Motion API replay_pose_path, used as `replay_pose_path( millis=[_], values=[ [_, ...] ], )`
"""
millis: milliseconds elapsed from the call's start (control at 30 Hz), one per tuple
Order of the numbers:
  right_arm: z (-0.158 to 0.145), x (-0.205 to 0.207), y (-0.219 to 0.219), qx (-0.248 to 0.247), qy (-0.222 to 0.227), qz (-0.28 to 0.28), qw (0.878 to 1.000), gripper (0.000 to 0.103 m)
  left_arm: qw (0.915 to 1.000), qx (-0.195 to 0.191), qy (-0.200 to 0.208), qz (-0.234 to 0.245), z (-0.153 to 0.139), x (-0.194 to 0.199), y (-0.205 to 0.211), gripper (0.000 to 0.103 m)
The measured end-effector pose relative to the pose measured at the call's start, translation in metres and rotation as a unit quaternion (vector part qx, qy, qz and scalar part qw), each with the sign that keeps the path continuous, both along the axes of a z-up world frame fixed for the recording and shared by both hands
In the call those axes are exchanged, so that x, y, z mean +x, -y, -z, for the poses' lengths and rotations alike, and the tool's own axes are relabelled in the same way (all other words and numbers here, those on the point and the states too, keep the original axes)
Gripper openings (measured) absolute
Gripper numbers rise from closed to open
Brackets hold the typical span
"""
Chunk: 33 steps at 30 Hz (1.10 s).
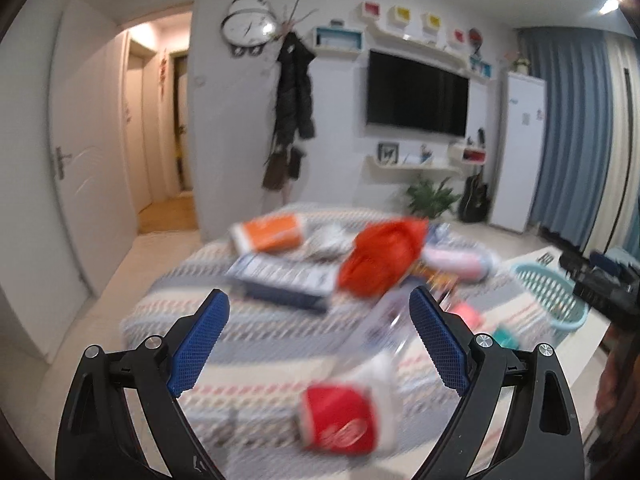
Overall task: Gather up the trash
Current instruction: 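Grasp the red-white paper cup with the left tool while the right tool approaches the teal clay packet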
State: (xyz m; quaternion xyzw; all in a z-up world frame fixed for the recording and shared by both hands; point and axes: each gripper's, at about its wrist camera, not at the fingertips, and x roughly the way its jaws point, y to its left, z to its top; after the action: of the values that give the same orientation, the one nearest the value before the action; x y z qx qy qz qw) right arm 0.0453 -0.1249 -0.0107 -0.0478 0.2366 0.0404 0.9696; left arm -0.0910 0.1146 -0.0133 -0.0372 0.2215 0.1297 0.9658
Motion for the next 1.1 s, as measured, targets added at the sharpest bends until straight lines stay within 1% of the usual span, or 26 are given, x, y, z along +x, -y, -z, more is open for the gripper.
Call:
replay_pose_path(
  millis=[67,100,233,267,333,400,500,533,600,700,800,933,967,1033,1067,1100],
  values=[
    [0.005,0.0,-0.006,0.0,-0.01,-0.015,1.0,0.057,0.9997,-0.011,-0.022,-0.003,0.011,-0.006,-0.01,0.089],
    [0.008,0.0,-0.008,0.002,-0.016,-0.023,1.0,0.057,0.9989,-0.022,-0.041,-0.007,0.021,-0.009,-0.015,0.089],
    [0.024,-0.003,-0.021,-0.001,-0.041,-0.043,0.998,0.057,0.995,-0.058,-0.081,-0.012,0.048,-0.018,-0.022,0.089],
    [0.03,-0.004,-0.022,-0.004,-0.049,-0.047,0.998,0.057,0.9942,-0.066,-0.084,-0.01,0.052,-0.018,-0.022,0.089],
    [0.039,-0.006,-0.024,-0.006,-0.065,-0.052,0.996,0.057,0.991,-0.098,-0.092,0.004,0.062,-0.016,-0.018,0.089],
    [0.045,-0.006,-0.025,-0.001,-0.079,-0.057,0.995,0.057,0.9888,-0.111,-0.099,0.012,0.066,-0.011,-0.011,0.089],
    [0.051,-0.006,-0.024,0.016,-0.097,-0.069,0.993,0.058,0.9875,-0.111,-0.111,0.016,0.073,0.004,0.001,0.089],
    [0.052,-0.006,-0.024,0.019,-0.101,-0.072,0.992,0.063,0.9869,-0.107,-0.121,0.014,0.077,0.011,0.004,0.089],
    [0.056,-0.005,-0.023,0.032,-0.112,-0.082,0.99,0.072,0.9851,-0.11,-0.131,0.014,0.084,0.02,0.007,0.089],
    [0.061,-0.004,-0.024,0.045,-0.129,-0.096,0.986,0.077,0.9822,-0.113,-0.15,0.009,0.091,0.032,0.008,0.09],
    [0.07,0.003,-0.03,0.046,-0.159,-0.11,0.98,0.078,0.9807,-0.11,-0.161,0.003,0.096,0.039,0.009,0.09],
    [0.084,0.011,-0.037,0.06,-0.196,-0.123,0.971,0.078,0.9813,-0.1,-0.164,0.002,0.097,0.043,0.011,0.088],
    [0.086,0.013,-0.038,0.065,-0.202,-0.127,0.969,0.078,0.9814,-0.097,-0.166,0.0,0.097,0.044,0.011,0.086],
    [0.087,0.015,-0.043,0.065,-0.208,-0.131,0.967,0.078,0.9822,-0.086,-0.167,-0.005,0.097,0.045,0.011,0.076],
    [0.087,0.015,-0.044,0.062,-0.207,-0.133,0.967,0.078,0.9822,-0.087,-0.166,-0.004,0.096,0.045,0.011,0.075],
    [0.087,0.016,-0.047,0.059,-0.207,-0.135,0.967,0.078,0.982,-0.095,-0.164,-0.002,0.096,0.044,0.009,0.074]
  ],
)
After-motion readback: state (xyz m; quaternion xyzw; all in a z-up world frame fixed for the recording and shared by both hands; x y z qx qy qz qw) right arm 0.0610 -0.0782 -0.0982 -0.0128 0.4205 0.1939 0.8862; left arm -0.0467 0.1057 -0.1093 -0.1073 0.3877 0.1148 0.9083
